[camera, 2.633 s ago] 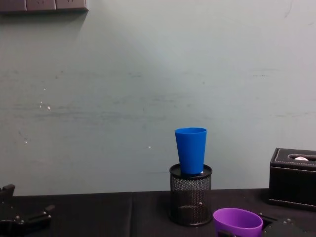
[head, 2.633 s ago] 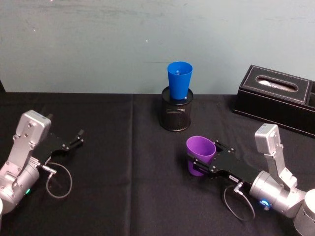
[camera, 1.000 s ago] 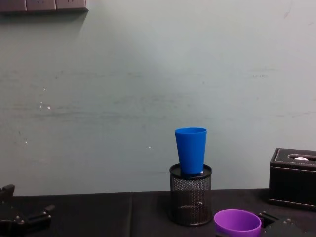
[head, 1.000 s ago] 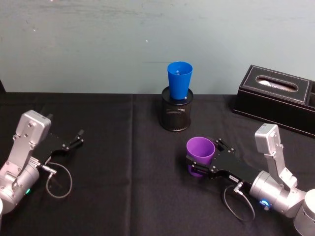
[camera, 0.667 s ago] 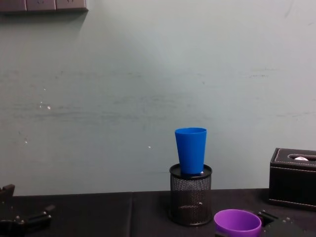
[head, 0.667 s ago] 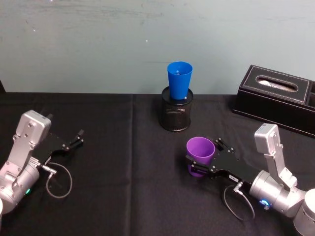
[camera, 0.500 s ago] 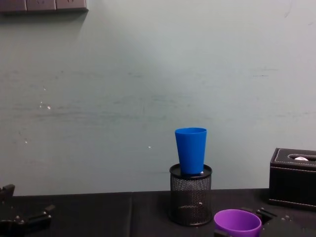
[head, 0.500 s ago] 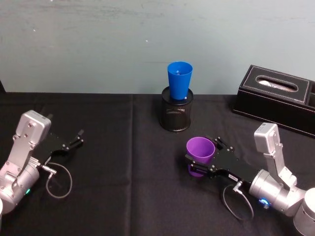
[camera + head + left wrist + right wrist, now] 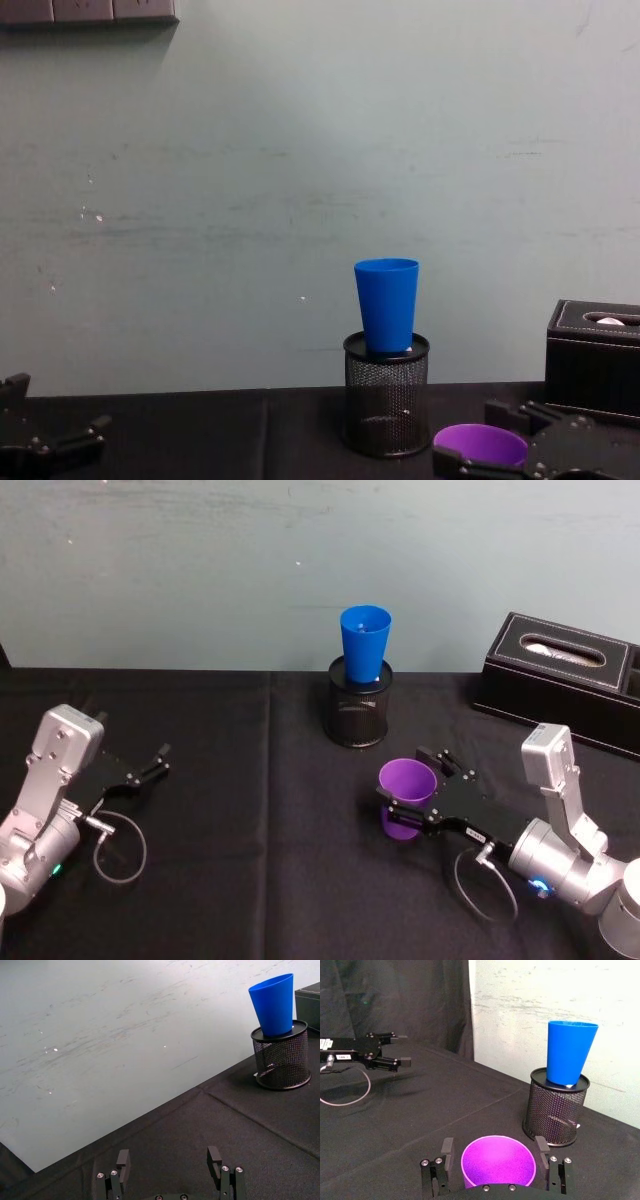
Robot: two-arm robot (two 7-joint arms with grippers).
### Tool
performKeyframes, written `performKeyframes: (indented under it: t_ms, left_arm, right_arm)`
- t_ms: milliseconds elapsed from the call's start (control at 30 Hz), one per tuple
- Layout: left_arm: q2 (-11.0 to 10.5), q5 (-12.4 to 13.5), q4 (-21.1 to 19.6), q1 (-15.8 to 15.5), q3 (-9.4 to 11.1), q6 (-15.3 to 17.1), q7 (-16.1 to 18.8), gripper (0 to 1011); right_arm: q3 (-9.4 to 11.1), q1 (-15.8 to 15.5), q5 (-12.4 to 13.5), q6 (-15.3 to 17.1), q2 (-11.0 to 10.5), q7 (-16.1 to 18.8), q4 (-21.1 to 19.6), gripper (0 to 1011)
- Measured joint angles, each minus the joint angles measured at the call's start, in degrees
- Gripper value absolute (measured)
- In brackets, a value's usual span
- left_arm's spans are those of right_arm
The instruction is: Pick up one cup with a gripper and tap it against the other cup.
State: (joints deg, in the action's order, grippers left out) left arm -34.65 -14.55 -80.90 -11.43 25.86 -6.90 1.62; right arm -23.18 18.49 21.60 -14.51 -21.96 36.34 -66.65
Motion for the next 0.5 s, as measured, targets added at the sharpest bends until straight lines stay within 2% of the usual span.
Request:
performKeyframes:
  t_ms: [500]
  left_arm:
    - [0.0, 0.0, 0.0, 0.0, 0.0, 0.0, 0.0, 1012]
  right_arm:
    - [0.9, -1.4, 0.6, -0.1, -0.4, -1.2, -4.1, 1003]
